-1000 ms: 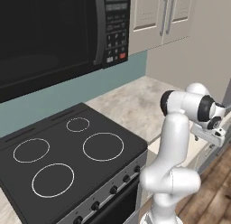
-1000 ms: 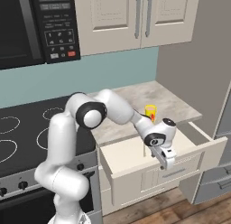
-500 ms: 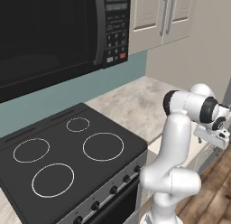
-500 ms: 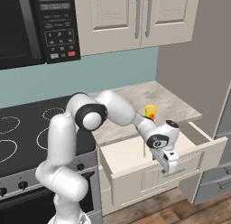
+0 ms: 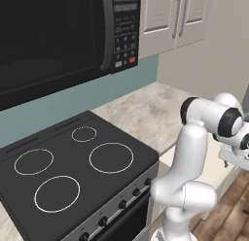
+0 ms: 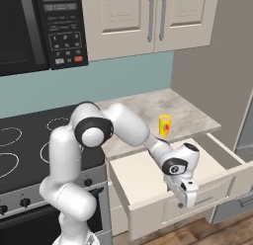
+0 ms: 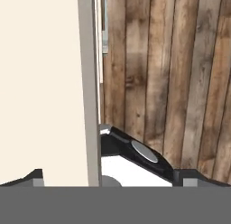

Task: Pick up the straw from the right drawer and put it inside the smoothie cup.

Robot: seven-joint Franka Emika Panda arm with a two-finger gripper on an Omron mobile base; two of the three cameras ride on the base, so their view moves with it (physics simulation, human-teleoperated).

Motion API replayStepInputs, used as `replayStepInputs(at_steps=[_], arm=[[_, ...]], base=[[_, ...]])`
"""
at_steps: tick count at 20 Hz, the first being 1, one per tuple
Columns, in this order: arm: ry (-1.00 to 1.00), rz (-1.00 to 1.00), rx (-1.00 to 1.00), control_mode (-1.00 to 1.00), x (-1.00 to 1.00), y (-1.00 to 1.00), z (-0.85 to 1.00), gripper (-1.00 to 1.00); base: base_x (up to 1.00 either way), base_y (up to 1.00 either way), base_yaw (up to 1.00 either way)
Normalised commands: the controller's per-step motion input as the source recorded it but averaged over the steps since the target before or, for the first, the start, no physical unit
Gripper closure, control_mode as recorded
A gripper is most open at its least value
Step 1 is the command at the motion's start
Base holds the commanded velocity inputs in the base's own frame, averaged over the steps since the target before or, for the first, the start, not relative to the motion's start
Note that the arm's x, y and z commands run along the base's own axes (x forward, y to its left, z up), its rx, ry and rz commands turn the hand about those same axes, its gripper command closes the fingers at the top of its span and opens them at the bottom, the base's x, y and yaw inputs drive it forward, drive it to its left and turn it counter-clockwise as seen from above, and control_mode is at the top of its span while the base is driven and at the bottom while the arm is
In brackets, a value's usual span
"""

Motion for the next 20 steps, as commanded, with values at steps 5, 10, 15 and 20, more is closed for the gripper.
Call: replayStepInputs(at_steps=[5,10,15,20], arm=[[0.1,-0.1,0.0,-1.0,-1.0,-0.16,-0.07,-1.0],[0.03,-0.21,0.0,-1.0,-1.0,-0.41,-0.01,-1.0],[-0.08,-0.19,0.0,-1.0,-0.85,-0.48,0.28,-1.0],[-0.22,-0.02,0.0,-1.0,-0.09,-0.06,0.98,-1.0]], base=[[0.0,0.0,0.0],[0.0,0.0,0.0],[0.0,0.0,0.0],[0.0,0.0,0.0]])
